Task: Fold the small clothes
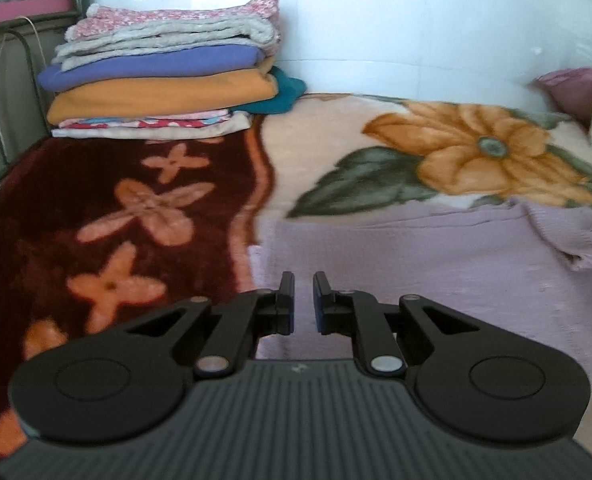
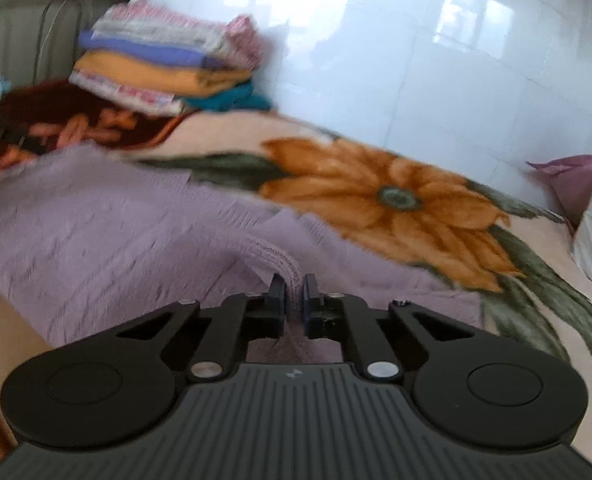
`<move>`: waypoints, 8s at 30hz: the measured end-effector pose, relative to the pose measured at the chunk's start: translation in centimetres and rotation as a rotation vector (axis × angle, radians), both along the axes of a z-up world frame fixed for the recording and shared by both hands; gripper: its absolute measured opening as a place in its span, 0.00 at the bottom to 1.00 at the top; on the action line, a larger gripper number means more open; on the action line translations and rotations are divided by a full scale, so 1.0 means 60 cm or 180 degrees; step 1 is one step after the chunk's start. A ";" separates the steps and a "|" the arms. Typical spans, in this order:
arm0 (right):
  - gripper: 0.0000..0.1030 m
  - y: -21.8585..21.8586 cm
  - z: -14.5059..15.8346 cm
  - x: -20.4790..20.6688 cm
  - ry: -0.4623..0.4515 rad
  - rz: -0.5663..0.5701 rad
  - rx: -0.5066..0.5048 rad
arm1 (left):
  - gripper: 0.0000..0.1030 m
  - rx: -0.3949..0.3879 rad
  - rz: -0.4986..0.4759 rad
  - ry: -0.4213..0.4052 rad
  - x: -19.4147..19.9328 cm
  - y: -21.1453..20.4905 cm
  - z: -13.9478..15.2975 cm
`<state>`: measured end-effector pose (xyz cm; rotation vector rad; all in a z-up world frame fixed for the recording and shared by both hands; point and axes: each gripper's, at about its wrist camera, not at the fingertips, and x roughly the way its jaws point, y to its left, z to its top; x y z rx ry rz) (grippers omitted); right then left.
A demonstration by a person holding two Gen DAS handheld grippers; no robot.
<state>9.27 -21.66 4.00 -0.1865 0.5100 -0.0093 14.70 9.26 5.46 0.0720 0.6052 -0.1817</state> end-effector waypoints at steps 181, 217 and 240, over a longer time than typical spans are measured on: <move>0.27 0.146 0.128 0.097 0.0635 0.0964 0.1944 | 0.60 0.0101 0.0478 0.0411 -0.108 0.049 0.077; 0.53 0.094 0.028 0.040 0.0702 0.0226 0.1578 | 0.60 -0.0355 -0.0156 0.0298 -0.016 -0.021 0.042; 0.59 0.178 0.019 0.043 0.0628 0.0610 0.1305 | 0.30 -0.0794 0.0390 0.0472 0.033 0.069 -0.023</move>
